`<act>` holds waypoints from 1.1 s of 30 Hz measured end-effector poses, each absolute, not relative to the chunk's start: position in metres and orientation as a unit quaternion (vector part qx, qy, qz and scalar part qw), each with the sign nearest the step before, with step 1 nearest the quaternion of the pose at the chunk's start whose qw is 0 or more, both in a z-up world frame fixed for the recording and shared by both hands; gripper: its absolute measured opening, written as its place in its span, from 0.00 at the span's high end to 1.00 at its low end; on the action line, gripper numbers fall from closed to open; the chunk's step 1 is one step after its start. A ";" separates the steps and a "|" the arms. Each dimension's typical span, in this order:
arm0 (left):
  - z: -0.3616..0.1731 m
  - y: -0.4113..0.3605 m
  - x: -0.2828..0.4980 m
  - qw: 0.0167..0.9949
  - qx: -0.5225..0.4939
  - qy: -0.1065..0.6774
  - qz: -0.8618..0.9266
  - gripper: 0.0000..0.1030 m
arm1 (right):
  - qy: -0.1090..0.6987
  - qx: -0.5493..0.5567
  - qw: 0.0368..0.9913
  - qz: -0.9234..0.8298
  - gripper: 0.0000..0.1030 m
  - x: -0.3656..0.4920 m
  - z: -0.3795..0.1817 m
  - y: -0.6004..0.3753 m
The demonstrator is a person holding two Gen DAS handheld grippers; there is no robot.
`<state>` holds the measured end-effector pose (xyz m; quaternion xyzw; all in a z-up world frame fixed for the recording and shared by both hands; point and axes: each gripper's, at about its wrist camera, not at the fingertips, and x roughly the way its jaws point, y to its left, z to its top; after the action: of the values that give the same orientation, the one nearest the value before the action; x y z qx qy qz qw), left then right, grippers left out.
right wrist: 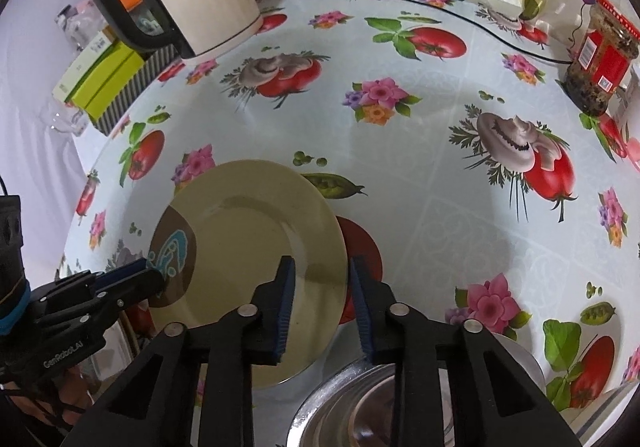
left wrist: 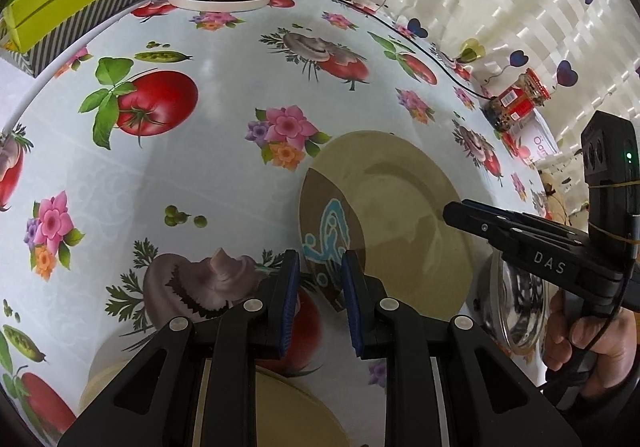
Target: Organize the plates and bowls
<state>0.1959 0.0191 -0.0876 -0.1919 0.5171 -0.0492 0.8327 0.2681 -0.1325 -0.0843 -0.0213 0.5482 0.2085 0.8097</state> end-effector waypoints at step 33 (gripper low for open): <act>-0.072 0.029 0.189 0.846 -0.190 0.497 -0.034 0.78 | 0.539 -0.020 0.814 0.217 0.83 0.270 -0.072 -0.121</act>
<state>0.1894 0.0289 -0.0717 -0.1905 0.4965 -0.0337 0.8462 0.2704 -0.1210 -0.0716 -0.0203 0.5391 0.2171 0.8135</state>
